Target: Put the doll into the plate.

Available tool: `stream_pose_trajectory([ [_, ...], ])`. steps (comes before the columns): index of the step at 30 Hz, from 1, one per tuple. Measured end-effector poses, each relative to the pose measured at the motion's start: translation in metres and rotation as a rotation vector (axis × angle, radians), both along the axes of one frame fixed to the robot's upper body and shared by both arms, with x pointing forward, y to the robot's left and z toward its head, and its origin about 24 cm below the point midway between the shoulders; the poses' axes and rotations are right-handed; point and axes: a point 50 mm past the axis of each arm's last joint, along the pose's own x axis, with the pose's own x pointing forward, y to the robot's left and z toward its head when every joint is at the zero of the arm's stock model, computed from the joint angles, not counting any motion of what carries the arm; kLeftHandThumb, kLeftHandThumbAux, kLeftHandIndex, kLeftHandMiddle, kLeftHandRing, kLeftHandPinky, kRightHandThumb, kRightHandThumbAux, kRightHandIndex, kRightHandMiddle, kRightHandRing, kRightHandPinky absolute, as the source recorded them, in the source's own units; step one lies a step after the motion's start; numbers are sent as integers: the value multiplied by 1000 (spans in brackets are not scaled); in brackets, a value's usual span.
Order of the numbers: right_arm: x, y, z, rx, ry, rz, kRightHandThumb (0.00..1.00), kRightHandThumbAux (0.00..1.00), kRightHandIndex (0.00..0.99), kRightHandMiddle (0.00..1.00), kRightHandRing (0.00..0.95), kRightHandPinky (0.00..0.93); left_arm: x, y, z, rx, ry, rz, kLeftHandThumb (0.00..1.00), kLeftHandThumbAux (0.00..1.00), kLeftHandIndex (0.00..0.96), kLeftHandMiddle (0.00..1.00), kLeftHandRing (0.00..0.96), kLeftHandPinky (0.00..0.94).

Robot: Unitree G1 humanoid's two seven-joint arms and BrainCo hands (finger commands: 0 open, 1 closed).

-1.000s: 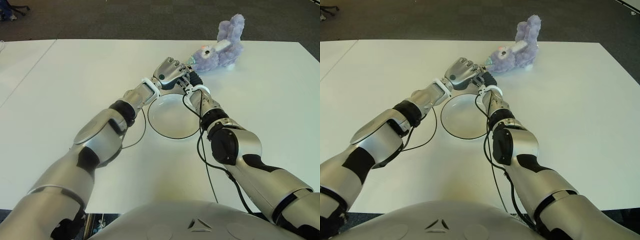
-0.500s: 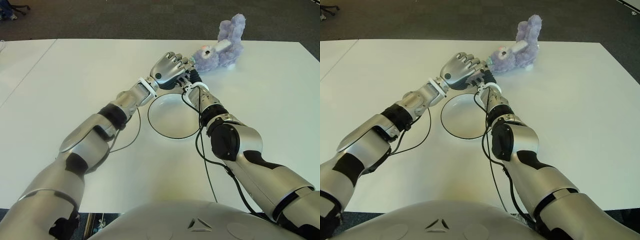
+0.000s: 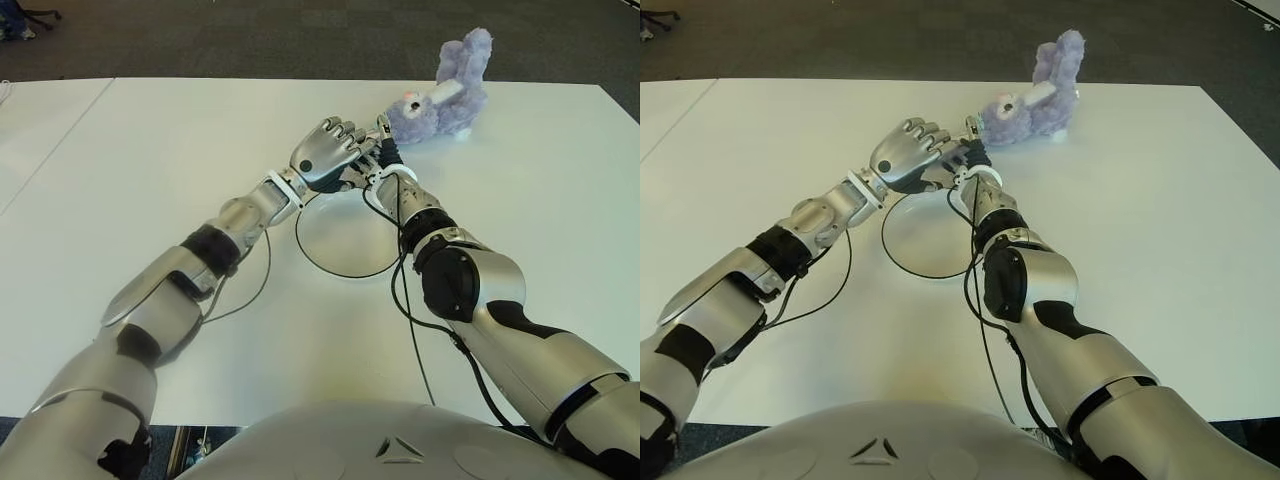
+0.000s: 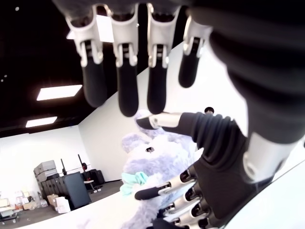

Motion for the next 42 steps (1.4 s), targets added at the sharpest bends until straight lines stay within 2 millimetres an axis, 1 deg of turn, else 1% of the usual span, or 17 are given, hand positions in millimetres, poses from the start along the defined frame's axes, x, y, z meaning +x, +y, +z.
stream_pose_trajectory([
  [7, 0, 0, 0, -9, -1, 3, 231, 437, 0, 100, 133, 183, -2, 8, 2, -9, 5, 4, 121, 621, 244, 414, 426, 401],
  [8, 0, 0, 0, -4, 0, 0, 261, 470, 0, 132, 174, 293, -3, 9, 2, -9, 5, 4, 125, 622, 240, 417, 422, 380],
  [9, 0, 0, 0, 4, 4, -10, 269, 479, 0, 140, 185, 321, -3, 10, 3, -10, 5, 2, 126, 622, 239, 418, 421, 375],
  [10, 0, 0, 1, 15, 9, -22, 295, 505, 103, 172, 232, 372, -4, 10, 3, -12, 4, -1, 126, 623, 238, 407, 408, 359],
  [11, 0, 0, 1, 23, 13, -33, 300, 510, 120, 177, 240, 381, -5, 11, 3, -16, 5, -4, 126, 623, 238, 405, 406, 357],
  [12, 0, 0, 1, 32, 18, -46, 344, 551, 303, 259, 314, 435, -6, 11, 3, -20, 6, -8, 133, 621, 238, 396, 396, 354],
  [13, 0, -1, 1, 43, 22, -61, 356, 561, 350, 280, 333, 449, -7, 12, 3, -24, 8, -9, 135, 621, 238, 394, 393, 353],
  [14, 0, -1, 1, 62, 27, -82, 519, 638, 385, 305, 350, 443, -8, 12, 2, -30, 9, -12, 139, 619, 239, 393, 391, 355],
  [15, 0, -2, 1, 79, 30, -103, 646, 695, 412, 339, 371, 438, -10, 12, 2, -38, 10, -18, 146, 615, 240, 387, 386, 353],
  [16, 0, -2, 1, 96, 34, -124, 677, 710, 419, 347, 376, 437, -12, 12, 1, -44, 11, -23, 149, 614, 240, 386, 384, 352],
  [19, 0, -4, 0, 109, 33, -154, 696, 715, 423, 384, 401, 460, -18, 15, 0, -59, 17, -34, 162, 608, 237, 368, 365, 327],
  [22, 0, -6, -1, 101, 25, -163, 700, 716, 422, 390, 410, 443, -23, 17, -1, -77, 20, -42, 166, 613, 235, 365, 356, 318],
  [29, 0, -7, 0, -34, 4, -124, 705, 715, 423, 384, 378, 357, -30, 27, -3, -89, 24, -30, 184, 625, 233, 397, 385, 358],
  [32, 0, -9, 1, -72, 1, -121, 706, 714, 424, 380, 373, 380, -30, 30, -3, -96, 25, -20, 180, 632, 232, 405, 396, 371],
  [37, 1, -9, 1, -53, 9, -138, 707, 715, 423, 374, 395, 429, -30, 33, -3, -100, 23, -10, 160, 638, 238, 406, 396, 355],
  [39, 1, -9, 3, -38, 9, -145, 709, 715, 422, 392, 441, 498, -30, 34, -2, -103, 22, -9, 154, 639, 246, 397, 386, 347],
  [42, 2, -9, 4, -17, 8, -154, 709, 716, 422, 407, 467, 520, -30, 35, -1, -111, 23, -7, 151, 639, 251, 392, 382, 345],
])
